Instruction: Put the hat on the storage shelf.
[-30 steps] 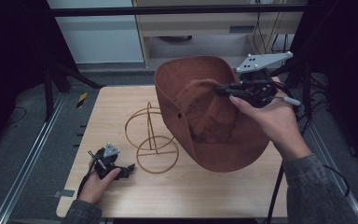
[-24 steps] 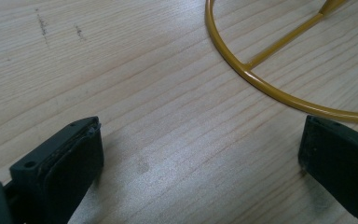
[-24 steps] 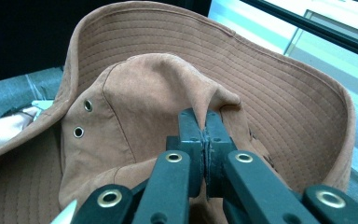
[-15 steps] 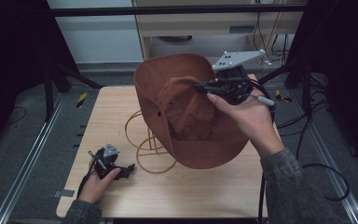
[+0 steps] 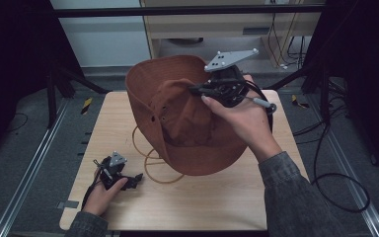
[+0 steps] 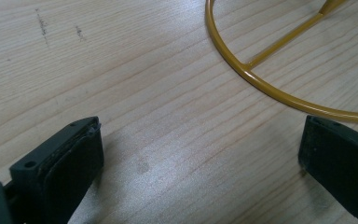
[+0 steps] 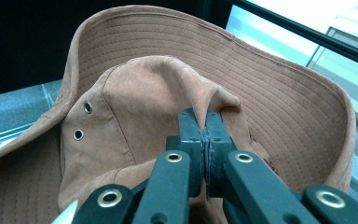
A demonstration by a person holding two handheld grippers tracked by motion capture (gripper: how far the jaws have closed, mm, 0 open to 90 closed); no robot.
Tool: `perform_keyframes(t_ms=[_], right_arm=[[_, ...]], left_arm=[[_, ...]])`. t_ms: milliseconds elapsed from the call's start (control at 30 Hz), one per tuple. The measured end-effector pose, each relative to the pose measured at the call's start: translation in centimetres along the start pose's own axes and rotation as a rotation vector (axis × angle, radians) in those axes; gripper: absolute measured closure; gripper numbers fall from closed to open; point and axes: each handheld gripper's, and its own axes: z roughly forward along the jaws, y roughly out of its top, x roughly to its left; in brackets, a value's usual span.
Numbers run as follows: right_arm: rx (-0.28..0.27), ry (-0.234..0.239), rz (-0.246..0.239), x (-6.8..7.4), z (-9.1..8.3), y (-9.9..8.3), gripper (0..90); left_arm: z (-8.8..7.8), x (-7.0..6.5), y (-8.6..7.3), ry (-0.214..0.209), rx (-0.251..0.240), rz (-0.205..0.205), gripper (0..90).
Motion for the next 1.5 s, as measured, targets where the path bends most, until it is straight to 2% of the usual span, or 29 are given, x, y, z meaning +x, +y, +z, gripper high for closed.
perform_keyframes(t_ms=[900, 1500], right_arm=[[-0.01, 0.041, -0.02, 1.6, 1.7, 1.9, 89.2], [-0.006, 0.089, -0.032, 3.0, 4.1, 3.0, 89.2]], left_arm=[[0.0, 0.0, 0.0, -0.002, 0.002, -0.001, 0.0], [0.0, 0.0, 0.0, -0.001, 0.003, 0.0, 0.0]])
